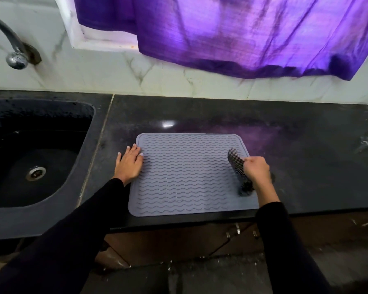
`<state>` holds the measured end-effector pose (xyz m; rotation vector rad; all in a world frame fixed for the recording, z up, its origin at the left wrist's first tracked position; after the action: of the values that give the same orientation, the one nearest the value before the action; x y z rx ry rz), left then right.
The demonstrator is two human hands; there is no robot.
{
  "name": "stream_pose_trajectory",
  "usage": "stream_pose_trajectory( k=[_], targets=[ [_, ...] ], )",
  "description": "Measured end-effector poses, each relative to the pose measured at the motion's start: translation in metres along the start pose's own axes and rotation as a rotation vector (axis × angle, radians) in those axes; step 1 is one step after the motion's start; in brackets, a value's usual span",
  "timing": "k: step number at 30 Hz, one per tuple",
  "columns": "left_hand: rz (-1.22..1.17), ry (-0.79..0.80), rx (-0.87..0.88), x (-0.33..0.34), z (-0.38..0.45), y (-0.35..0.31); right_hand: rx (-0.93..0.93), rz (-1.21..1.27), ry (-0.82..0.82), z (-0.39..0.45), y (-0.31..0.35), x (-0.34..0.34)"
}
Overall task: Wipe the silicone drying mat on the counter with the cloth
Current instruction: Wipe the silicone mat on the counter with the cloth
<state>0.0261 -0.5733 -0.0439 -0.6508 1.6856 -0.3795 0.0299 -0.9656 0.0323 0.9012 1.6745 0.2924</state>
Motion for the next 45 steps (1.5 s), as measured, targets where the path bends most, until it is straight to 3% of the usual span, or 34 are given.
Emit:
stream_pose_trajectory(
  k=[3,6,11,19,24,28,30,33,35,40,42,45],
  targets=[
    [-0.037,-0.046,0.015,-0.006,-0.009,-0.001,-0.245,-0.007,0.031,-0.02,0.055,0.048],
    [0.078,-0.039,0.005,0.002,-0.021,-0.001,-0.505,-0.337,0.104,-0.04,0.089,0.116],
    [0.274,-0.105,0.03,0.012,-0.033,0.006,-0.642,-0.681,0.06,-0.039,0.078,0.143],
    [0.292,-0.122,0.047,0.013,-0.033,0.008,-0.435,-0.571,-0.02,-0.007,0.059,0.097],
    [0.275,-0.131,0.029,0.011,-0.035,0.005,-0.1,-0.196,-0.006,0.005,0.059,0.074],
    [0.263,-0.128,0.026,0.011,-0.034,0.006,-0.36,-0.153,0.135,-0.036,0.105,0.122],
    [0.266,-0.128,0.025,0.011,-0.034,0.006,-0.529,-0.291,0.234,-0.063,0.114,0.157],
    [0.271,-0.127,0.031,0.011,-0.035,0.006,-0.758,-0.576,0.215,-0.081,0.104,0.181],
    [0.258,-0.133,0.029,0.01,-0.034,0.006,-0.807,-0.647,0.188,-0.078,0.091,0.175],
    [0.236,-0.127,0.011,0.009,-0.034,0.005,-0.716,-0.673,0.155,-0.057,0.06,0.139],
    [0.234,-0.098,0.004,0.01,-0.034,0.005,-0.573,-0.633,0.158,-0.047,0.054,0.124],
    [0.175,0.001,-0.01,0.011,-0.031,0.008,-0.306,-0.344,0.162,-0.025,0.06,0.091]
  ],
)
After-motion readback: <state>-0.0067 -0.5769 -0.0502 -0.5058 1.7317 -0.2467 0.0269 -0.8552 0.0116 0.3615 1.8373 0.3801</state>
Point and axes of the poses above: each hand's wrist, its own z-axis towards the middle knuckle, its own x-axis out of the palm, y = z × x, the point moved 9 cm from there along z, towards the middle knuckle, and after that the axes turned 13 degrees about y, right-handed, at the moved point
